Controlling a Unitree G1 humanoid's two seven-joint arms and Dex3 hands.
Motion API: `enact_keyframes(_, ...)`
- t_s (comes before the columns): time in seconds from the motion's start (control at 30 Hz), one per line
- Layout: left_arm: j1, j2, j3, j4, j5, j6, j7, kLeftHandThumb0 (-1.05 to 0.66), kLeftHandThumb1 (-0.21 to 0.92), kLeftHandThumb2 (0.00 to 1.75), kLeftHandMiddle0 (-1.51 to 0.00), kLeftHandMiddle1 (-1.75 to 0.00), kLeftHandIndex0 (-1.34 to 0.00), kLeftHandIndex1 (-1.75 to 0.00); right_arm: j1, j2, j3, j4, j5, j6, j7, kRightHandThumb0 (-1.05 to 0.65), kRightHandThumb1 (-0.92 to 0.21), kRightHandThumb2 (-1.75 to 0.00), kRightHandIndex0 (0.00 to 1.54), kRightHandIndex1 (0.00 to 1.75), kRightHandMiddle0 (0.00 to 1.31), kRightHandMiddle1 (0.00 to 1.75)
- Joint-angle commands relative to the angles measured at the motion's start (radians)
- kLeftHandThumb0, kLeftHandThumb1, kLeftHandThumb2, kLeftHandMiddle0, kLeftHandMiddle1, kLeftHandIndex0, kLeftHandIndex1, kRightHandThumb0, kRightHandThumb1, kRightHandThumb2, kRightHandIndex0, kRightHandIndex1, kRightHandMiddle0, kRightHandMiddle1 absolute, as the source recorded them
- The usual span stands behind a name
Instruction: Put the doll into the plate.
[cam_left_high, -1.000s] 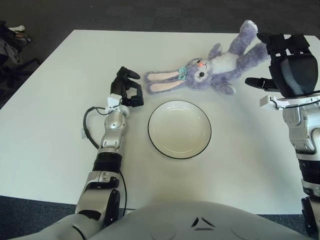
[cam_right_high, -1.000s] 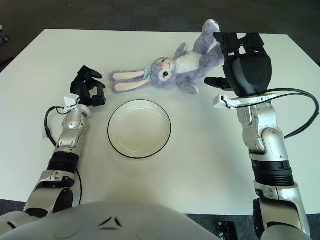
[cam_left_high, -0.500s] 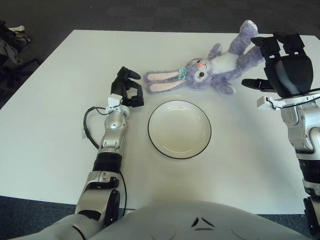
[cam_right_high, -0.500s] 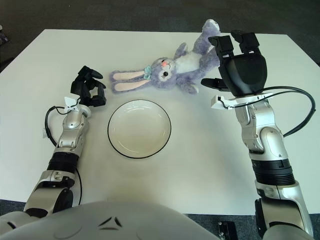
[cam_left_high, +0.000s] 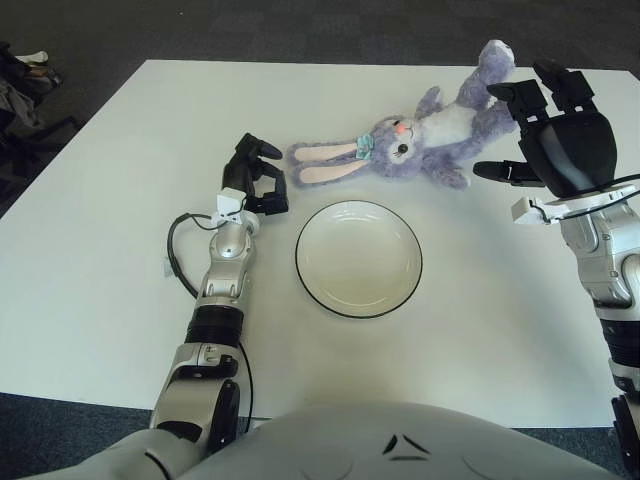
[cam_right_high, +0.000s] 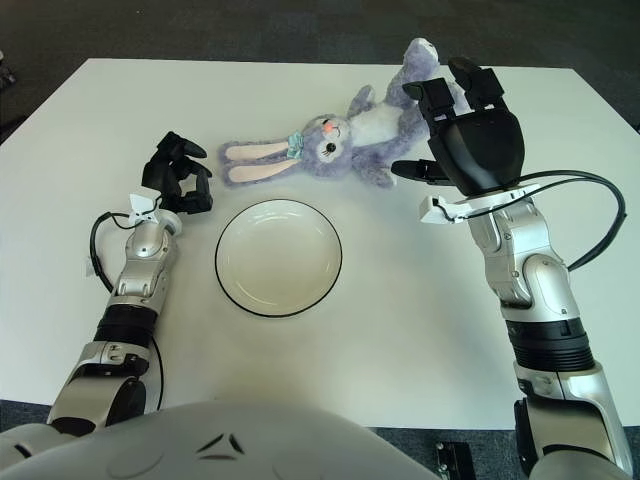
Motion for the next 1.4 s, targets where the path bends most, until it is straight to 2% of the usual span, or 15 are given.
enact_keyframes(0.0,0.051,-0.016,-0.004,0.038,0.002,-0.008,0.003,-0.01,0.26,1.39,-0.54,-1.75,-0.52,-1.75,0.001,-0.021,0.008,0.001,0.004,-0.045,-0.036,-0.93,-0.92,-0.45,0.02,0.2,0.0,0.74)
enact_keyframes(0.23,0.051,-0.014,-0.007,0.036,0.011,0.004,0.009,-0.01,0.26,1.39,-0.54,-1.75,-0.53,-1.75,-0.009,-0.03,0.016,0.032,0.002,-0.1,-0.067,-0.94,-0.92,-0.42,0.04,0.19,0.0,0.75)
enact_keyframes(0.5,0.049,-0.005,-0.01,0.048,0.02,0.0,0.006,-0.01,0.29,1.36,-0.52,-1.75,-0.51,-1.75,-0.013,-0.039,0.023,0.022,-0.009,-0.097,-0.03,-0.95,-0.91,-0.39,0.06,0.19,0.0,0.74)
enact_keyframes(0.73,0.044,0.005,-0.014,0.064,0.037,-0.005,0.011,-0.01,0.3,1.35,-0.51,-1.75,-0.5,-1.75,-0.023,-0.046,0.038,0.006,-0.029,-0.08,0.022,-0.97,-0.91,-0.35,0.06,0.17,0.0,0.64)
enact_keyframes(0.87,0.038,0.008,-0.015,0.081,0.043,-0.018,0.013,-0.01,0.3,1.34,-0.51,-1.75,-0.49,-1.75,-0.054,-0.047,0.06,0.027,-0.051,-0.087,0.02,-0.97,-0.92,-0.35,0.07,0.17,0.0,0.59)
enact_keyframes(0.97,0.037,0.009,-0.018,0.088,0.042,-0.028,0.008,-0.01,0.3,1.34,-0.51,-1.75,-0.49,-1.75,-0.113,-0.061,0.099,0.088,-0.113,-0.11,-0.032,-0.97,-0.92,-0.38,0.08,0.16,0.0,0.57)
enact_keyframes(1.07,0.036,0.011,-0.019,0.091,0.039,-0.036,0.004,-0.01,0.31,1.34,-0.51,-1.75,-0.49,-1.75,-0.134,-0.067,0.116,0.115,-0.145,-0.121,-0.078,-0.97,-0.92,-0.38,0.1,0.17,0.0,0.58)
enact_keyframes(1.2,0.036,0.012,-0.021,0.095,0.039,-0.045,0.003,-0.01,0.31,1.34,-0.51,-1.75,-0.49,-1.75,-0.16,-0.063,0.135,0.143,-0.144,-0.136,-0.103,-0.95,-0.9,-0.37,0.13,0.17,0.0,0.56)
enact_keyframes(1.37,0.035,0.012,-0.021,0.104,0.036,-0.053,0.0,-0.01,0.3,1.34,-0.51,-1.75,-0.49,-1.75,-0.188,-0.053,0.157,0.168,-0.109,-0.143,-0.079,-0.92,-0.89,-0.35,0.13,0.15,0.0,0.51)
